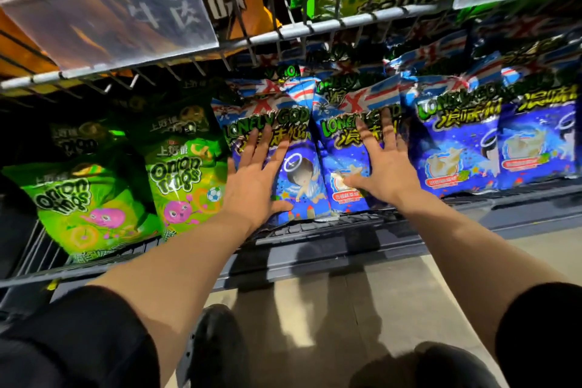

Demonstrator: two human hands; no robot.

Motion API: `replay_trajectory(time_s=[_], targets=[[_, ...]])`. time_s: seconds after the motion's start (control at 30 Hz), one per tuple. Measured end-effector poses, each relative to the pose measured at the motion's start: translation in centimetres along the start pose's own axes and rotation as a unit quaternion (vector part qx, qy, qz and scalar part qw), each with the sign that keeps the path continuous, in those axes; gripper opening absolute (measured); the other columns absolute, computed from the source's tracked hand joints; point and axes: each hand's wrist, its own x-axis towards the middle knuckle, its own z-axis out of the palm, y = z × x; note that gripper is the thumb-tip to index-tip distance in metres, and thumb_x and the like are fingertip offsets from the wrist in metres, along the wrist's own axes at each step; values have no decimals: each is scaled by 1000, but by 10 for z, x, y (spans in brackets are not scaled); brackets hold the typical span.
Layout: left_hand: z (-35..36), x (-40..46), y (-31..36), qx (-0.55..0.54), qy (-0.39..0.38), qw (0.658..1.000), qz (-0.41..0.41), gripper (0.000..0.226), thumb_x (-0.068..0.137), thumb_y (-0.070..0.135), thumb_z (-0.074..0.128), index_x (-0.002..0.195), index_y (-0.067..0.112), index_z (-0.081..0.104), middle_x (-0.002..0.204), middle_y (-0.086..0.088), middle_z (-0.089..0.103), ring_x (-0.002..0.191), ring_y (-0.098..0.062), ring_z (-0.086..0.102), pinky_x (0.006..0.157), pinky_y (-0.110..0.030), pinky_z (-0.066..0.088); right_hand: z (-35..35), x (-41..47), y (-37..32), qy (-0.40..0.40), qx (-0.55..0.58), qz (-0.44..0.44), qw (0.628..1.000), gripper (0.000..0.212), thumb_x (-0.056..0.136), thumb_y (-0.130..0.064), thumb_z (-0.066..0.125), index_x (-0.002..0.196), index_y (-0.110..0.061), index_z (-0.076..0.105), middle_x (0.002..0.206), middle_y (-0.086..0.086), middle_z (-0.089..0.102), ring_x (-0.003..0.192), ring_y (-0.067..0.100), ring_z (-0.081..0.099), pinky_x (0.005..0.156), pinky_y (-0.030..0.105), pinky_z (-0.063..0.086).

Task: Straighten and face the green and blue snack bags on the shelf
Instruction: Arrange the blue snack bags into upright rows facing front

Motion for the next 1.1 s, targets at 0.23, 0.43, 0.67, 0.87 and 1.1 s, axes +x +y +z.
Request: replay_trajectory(time_s=[0.23, 0.43, 0.67, 0.87, 1.1], targets=[[-11, -21, 3, 44, 13, 998, 39, 112, 77, 65, 61, 150, 32, -18, 159, -3, -24, 147, -25, -19, 119, -55, 9, 1, -15, -30, 51, -101, 18, 993, 110, 71, -66, 65, 147, -43, -12, 158, 5, -22, 145, 38, -13, 112, 62, 12], [-26, -48, -18, 36, -52, 997, 49, 99, 85, 58, 58, 153, 25, -5, 161, -2, -17, 148, -23, -14, 118, -51, 10, -9, -23, -54, 22, -95, 28, 995, 90, 83, -68, 49, 151, -34, 0, 160, 10, -1, 146, 39, -3, 112, 61, 13], [-30, -101, -76, 31, -20, 997, -74, 93, 89, 51, 57, 154, 14, 1, 161, -11, -8, 149, -30, -6, 122, -40, 7, 23, -77, -172, 133, 82, -251, 955, 60, 86, -32, 58, 138, -6, 42, 128, 16, 51, 116, 35, 50, 96, 46, 45], [-26, -133, -149, 81, -18, 976, -203, 93, 89, 59, 50, 154, 20, -6, 160, -15, -15, 147, -37, -11, 121, -45, 8, 63, -64, -250, -51, 125, -89, 987, 87, 86, -48, 61, 149, -36, 3, 146, 24, 23, 125, 43, 41, 101, 47, 38], [-14, -124, -216, -8, -29, 960, -277, 107, 80, 60, 64, 151, 35, -11, 159, -11, -22, 146, -40, -11, 116, -59, 11, 99, -24, -266, -55, 169, 43, 983, 129, 69, -52, 77, 141, -41, -29, 140, 32, 30, 123, 47, 43, 101, 50, 38]])
